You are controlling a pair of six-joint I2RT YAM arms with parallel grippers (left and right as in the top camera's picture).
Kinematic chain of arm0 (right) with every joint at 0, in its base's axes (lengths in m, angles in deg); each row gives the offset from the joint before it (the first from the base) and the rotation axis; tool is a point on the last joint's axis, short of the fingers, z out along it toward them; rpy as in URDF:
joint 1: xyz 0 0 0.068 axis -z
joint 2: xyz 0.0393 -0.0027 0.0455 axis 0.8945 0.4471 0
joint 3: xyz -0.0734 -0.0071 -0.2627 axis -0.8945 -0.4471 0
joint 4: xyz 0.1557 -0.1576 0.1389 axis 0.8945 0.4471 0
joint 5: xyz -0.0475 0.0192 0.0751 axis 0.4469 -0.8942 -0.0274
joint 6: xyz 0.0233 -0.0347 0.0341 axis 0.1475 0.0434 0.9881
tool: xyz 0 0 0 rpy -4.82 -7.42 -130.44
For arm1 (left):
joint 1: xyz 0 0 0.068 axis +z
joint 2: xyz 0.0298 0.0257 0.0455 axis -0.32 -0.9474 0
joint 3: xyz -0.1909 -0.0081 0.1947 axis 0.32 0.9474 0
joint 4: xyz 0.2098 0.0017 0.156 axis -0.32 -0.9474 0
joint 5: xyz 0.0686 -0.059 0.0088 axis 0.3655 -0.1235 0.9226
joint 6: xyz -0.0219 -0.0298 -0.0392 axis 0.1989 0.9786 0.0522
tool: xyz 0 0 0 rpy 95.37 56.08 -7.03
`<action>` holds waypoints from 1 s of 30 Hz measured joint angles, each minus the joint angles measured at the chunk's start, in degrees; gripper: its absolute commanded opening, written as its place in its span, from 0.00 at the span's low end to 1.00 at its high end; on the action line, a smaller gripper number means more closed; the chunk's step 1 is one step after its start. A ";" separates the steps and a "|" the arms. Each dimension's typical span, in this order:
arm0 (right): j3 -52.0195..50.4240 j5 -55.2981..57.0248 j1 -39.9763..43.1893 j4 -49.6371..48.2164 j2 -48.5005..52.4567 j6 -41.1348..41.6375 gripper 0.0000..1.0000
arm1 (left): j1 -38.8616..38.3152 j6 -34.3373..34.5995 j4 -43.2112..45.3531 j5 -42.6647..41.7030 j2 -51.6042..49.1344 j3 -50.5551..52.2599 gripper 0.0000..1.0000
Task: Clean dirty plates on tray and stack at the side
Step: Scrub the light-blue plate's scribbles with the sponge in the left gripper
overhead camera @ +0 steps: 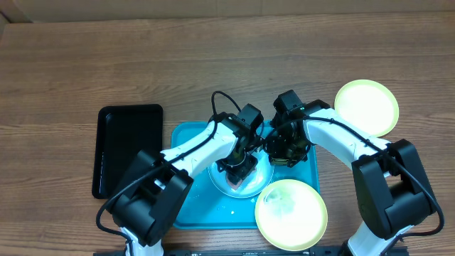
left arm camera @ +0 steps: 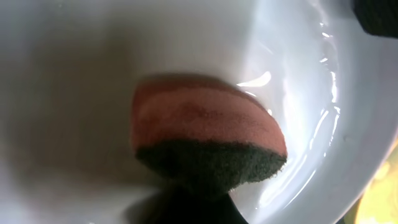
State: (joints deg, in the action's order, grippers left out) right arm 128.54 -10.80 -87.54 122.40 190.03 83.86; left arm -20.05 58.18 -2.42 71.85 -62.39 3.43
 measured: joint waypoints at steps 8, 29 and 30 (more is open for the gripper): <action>0.00 -1.75 -0.50 -1.55 0.00 0.04 0.04 | -0.70 14.62 -0.52 17.49 0.57 -0.07 0.04; 0.28 -4.96 -0.74 -1.31 -0.09 -0.35 0.04 | 1.18 21.57 1.40 36.46 -0.98 1.33 0.04; 0.28 -4.94 -0.72 -1.11 -0.09 -0.57 0.04 | 1.36 21.07 1.73 35.74 -0.92 1.20 0.04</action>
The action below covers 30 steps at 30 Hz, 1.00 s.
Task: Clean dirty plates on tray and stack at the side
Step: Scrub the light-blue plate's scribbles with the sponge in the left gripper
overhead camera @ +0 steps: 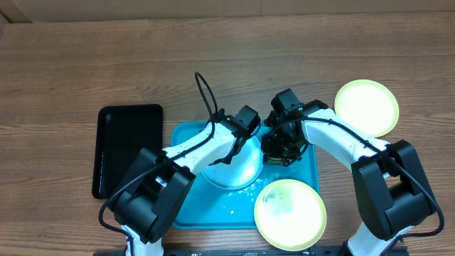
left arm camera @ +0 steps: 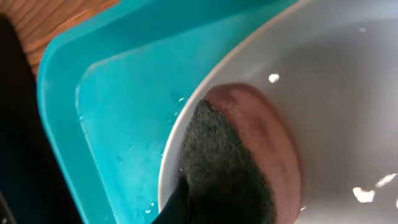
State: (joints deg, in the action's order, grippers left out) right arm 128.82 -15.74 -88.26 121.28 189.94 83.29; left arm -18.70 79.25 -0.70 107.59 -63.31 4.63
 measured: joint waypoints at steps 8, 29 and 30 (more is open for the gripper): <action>0.00 0.44 0.46 1.09 0.00 -0.33 0.04 | 1.42 -3.91 3.52 -10.49 -0.09 -3.50 0.04; 0.00 0.50 0.46 1.07 0.00 -0.50 0.04 | 1.42 -8.35 4.15 -22.12 -0.72 -5.92 0.04; 0.00 0.52 0.46 1.05 0.00 -0.48 0.04 | 1.42 -8.35 3.98 -22.01 -0.74 -5.97 0.04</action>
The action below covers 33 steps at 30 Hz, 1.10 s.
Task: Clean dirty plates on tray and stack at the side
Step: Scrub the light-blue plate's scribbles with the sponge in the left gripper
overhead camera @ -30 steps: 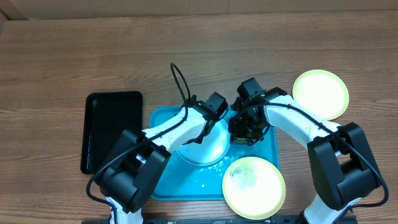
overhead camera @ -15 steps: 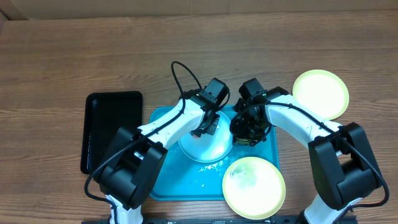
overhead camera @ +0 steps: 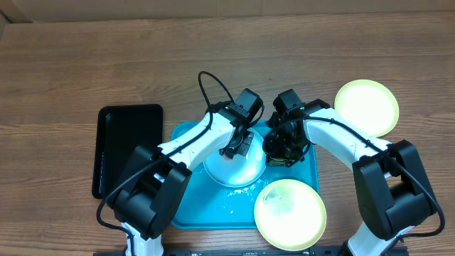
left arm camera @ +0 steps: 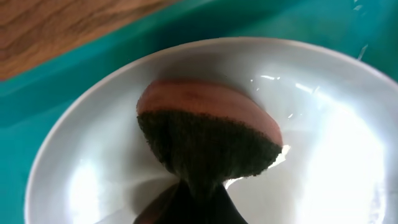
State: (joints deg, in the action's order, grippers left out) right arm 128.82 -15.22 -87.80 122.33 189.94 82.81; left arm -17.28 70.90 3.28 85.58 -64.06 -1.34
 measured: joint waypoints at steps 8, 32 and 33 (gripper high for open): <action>0.00 0.24 0.00 -0.31 -0.09 -0.02 0.04 | 0.76 -0.04 -4.63 2.16 0.00 -2.23 0.04; 0.07 1.14 0.00 -0.37 -0.09 -0.02 0.29 | 0.85 -1.53 -10.67 6.80 0.00 -8.83 0.04; 0.20 1.20 0.00 -0.33 -0.09 -0.07 0.31 | 0.85 -1.55 -10.64 6.80 0.00 -8.83 0.04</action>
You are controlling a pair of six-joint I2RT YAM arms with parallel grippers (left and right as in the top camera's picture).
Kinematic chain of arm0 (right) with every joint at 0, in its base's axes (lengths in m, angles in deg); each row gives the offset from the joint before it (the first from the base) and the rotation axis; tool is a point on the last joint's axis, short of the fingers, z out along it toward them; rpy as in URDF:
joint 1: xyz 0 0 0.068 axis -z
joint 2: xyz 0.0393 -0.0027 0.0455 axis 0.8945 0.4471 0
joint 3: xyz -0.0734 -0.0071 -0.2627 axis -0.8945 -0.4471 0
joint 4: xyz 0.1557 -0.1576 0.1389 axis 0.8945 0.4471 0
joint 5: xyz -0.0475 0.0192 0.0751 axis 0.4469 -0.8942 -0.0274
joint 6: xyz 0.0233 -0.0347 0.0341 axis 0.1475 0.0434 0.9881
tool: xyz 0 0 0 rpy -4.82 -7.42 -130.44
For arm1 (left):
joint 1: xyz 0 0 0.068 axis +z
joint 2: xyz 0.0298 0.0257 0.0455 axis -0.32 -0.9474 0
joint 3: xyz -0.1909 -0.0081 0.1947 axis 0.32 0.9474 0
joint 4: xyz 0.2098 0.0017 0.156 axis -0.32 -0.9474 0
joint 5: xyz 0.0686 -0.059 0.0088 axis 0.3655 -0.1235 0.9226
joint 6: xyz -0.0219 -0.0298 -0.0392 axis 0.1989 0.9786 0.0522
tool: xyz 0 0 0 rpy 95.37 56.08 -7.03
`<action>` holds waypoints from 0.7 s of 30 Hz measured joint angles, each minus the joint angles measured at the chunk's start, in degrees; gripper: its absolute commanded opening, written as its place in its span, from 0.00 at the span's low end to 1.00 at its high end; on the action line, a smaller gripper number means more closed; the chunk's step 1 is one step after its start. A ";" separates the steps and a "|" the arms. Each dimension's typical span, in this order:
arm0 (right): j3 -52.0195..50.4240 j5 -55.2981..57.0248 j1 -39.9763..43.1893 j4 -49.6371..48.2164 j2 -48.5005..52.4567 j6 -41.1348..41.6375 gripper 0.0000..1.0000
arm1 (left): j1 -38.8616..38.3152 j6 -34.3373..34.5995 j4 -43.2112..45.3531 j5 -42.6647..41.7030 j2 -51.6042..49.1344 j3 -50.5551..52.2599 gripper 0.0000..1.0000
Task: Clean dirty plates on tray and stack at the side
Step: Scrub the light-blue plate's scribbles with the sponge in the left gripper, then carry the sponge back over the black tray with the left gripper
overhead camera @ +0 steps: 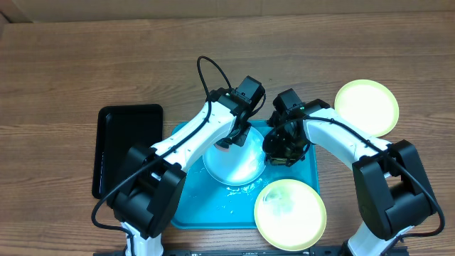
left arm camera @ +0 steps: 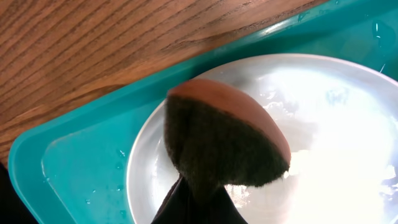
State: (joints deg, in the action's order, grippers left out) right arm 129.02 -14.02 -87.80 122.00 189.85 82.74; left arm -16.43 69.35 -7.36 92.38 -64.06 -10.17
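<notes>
A white plate (overhead camera: pixel 238 165) lies in the teal tray (overhead camera: pixel 190 206), wet and glossy. My left gripper (overhead camera: pixel 232 139) is shut on a pink sponge (left arm camera: pixel 227 134) with a dark scouring side. It holds the sponge over the plate's (left arm camera: pixel 348 124) far-left rim, by the tray's far wall (left arm camera: pixel 81 149). The left fingers (left arm camera: pixel 198 205) show only as a dark shape under the sponge. My right gripper (overhead camera: pixel 279 151) sits at the plate's right rim; its jaws cannot be made out. One pale green plate (overhead camera: pixel 290 212) rests on the tray's near right corner.
A second pale green plate (overhead camera: pixel 367 107) lies on the wooden table (overhead camera: pixel 85 64) at the far right. A black tray (overhead camera: pixel 126 149) sits left of the teal tray. Water drops and suds dot the teal tray floor in front of the white plate.
My left gripper has moved with the sponge from the plate's far middle to its far-left rim, nearer the tray wall. The right arm has stayed at the plate's right rim.
The sponge was first pressed on the near part of the white plate. Then it was at the plate's left rim, then at the far middle, and now at the far-left rim. The right gripper stayed at the right rim throughout.
</notes>
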 measured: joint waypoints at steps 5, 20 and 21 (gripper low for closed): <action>0.50 -0.24 0.00 -0.09 0.00 -0.33 0.33 | 0.00 0.00 0.00 0.00 0.00 0.00 0.04; 0.50 -1.07 0.00 -6.38 0.00 1.92 0.32 | 0.11 -0.17 0.22 0.00 0.00 0.00 0.04; 0.50 -1.07 0.00 -6.47 0.00 2.08 0.32 | 0.26 -0.17 0.22 0.00 0.00 -0.02 0.04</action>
State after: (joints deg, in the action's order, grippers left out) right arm 129.52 -15.09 -87.80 115.54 189.85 84.82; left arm -16.16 69.17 -7.14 92.38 -64.06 -10.19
